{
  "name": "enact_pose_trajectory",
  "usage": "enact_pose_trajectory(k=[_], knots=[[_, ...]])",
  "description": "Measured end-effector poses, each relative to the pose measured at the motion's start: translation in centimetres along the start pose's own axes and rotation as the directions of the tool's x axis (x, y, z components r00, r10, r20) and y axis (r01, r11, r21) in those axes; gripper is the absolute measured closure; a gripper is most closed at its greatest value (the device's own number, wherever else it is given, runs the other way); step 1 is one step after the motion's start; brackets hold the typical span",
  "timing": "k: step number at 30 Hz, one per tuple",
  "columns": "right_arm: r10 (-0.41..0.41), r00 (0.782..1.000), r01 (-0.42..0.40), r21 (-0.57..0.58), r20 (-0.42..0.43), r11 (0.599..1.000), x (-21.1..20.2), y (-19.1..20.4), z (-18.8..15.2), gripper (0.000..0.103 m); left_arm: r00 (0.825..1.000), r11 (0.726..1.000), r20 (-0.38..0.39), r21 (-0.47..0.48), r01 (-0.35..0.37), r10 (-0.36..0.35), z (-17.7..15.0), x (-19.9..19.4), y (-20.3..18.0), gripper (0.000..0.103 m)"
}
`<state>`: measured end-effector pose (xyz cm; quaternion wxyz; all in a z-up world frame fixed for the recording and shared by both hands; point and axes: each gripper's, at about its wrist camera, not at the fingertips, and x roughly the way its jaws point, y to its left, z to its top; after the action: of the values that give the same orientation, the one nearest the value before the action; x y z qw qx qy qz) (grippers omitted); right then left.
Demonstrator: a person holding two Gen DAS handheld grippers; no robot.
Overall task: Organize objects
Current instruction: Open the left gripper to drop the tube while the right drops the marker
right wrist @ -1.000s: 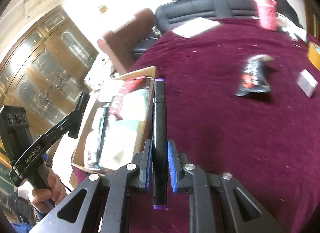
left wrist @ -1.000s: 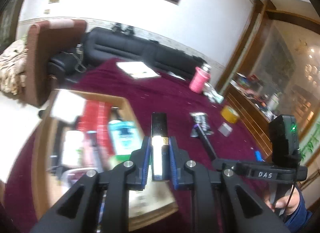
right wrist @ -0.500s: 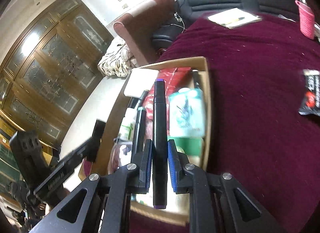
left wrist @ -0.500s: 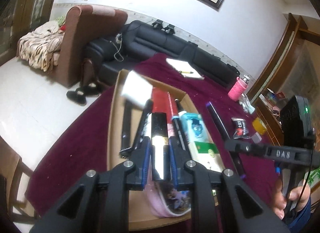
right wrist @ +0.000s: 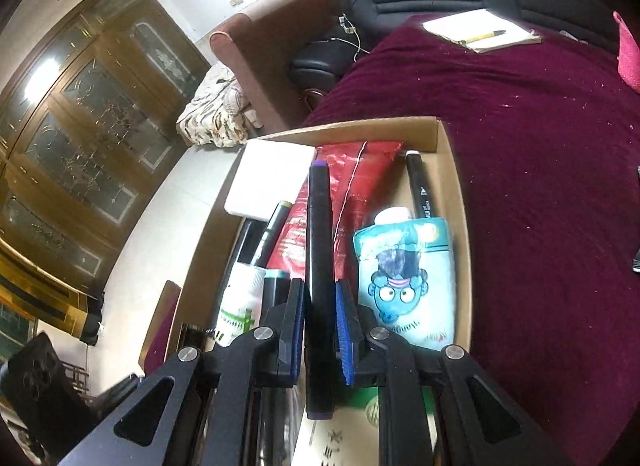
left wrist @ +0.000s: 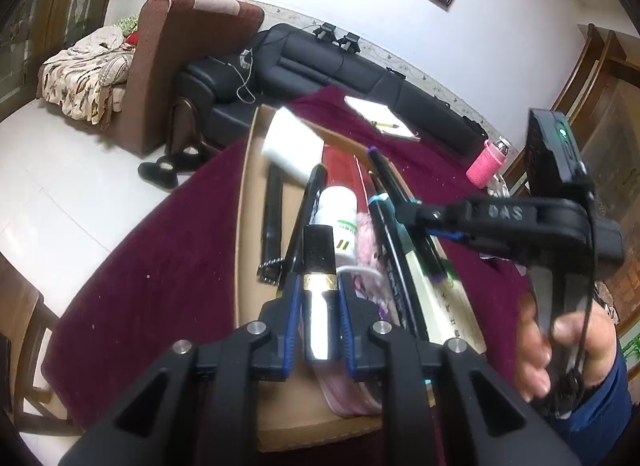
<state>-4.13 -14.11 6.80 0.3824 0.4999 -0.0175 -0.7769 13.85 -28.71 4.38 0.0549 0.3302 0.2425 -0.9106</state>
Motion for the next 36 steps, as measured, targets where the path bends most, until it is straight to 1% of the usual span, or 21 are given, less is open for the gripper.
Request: enact_pose_trajectory(k=[7,9,13,17,18,20,21,22,24,25,26,31,36], knots=[[-0.011,1.0,0.011,-0.008,-0.005,1.0,1.4,0.9,0.7,0.086,1.0,1.0,0.006,0.007,-0.025,0.025,-0.1,0.2,0.2,0.085],[-0.019,1.0,0.019,-0.014,0.0,1.0,1.6,1.2,0.7,0.086,1.0,1.0,0.005,0.003,-0.022,0.022,0.0,0.2,0.3,0.085],[-0.018,1.0,0.018,-0.027,-0.003,0.999,1.6,1.4,0.6,0.085,1.0,1.0,0.007,0.0,-0.026,0.026,-0.1,0.2,0.4,0.085],[-0.01,1.0,0.01,-0.013,-0.006,1.0,1.4,1.0,0.5,0.085,1.0,1.0,0.004,0.006,-0.029,0.029,0.0,0.2,0.4,0.085],[-0.008,1.0,0.008,-0.01,-0.007,1.0,1.3,0.8,0.5,0.085,1.0,1.0,0.004,0.009,-0.028,0.028,0.0,0.2,0.4,0.084],[-0.003,1.0,0.003,-0.009,-0.005,1.0,1.0,0.8,0.5,0.084,1.0,1.0,0.005,0.011,-0.024,0.024,0.0,0.0,0.2,0.078],[-0.002,1.0,0.002,-0.01,-0.005,1.0,0.9,0.9,0.5,0.083,1.0,1.0,0.007,0.012,-0.026,0.025,0.0,-0.1,0.2,0.077],[0.0,1.0,0.0,-0.013,-0.004,1.0,0.6,0.9,0.4,0.082,1.0,1.0,0.011,0.014,-0.025,0.025,0.0,-0.2,0.1,0.076],[-0.004,1.0,0.004,-0.018,0.002,1.0,0.3,1.1,0.4,0.075,1.0,1.0,0.013,0.016,-0.023,0.023,0.1,-0.3,-0.2,0.076],[-0.006,1.0,0.006,-0.02,0.003,1.0,0.1,1.1,0.4,0.068,1.0,1.0,0.014,0.019,-0.023,0.023,0.2,-0.4,-0.3,0.075],[-0.001,1.0,0.001,-0.018,0.006,1.0,-0.1,1.1,0.2,0.065,1.0,1.0,0.014,0.021,-0.024,0.024,0.2,-0.5,-0.5,0.074],[0.012,1.0,-0.012,-0.007,0.025,1.0,-1.4,0.5,-0.3,0.065,0.999,0.999,0.021,0.027,-0.027,0.026,0.3,-0.9,-1.1,0.07],[0.024,0.999,-0.025,0.019,0.044,1.0,-3.1,-1.0,-0.9,0.065,1.0,0.999,0.022,0.035,-0.023,0.022,0.3,-1.1,-1.8,0.068]])
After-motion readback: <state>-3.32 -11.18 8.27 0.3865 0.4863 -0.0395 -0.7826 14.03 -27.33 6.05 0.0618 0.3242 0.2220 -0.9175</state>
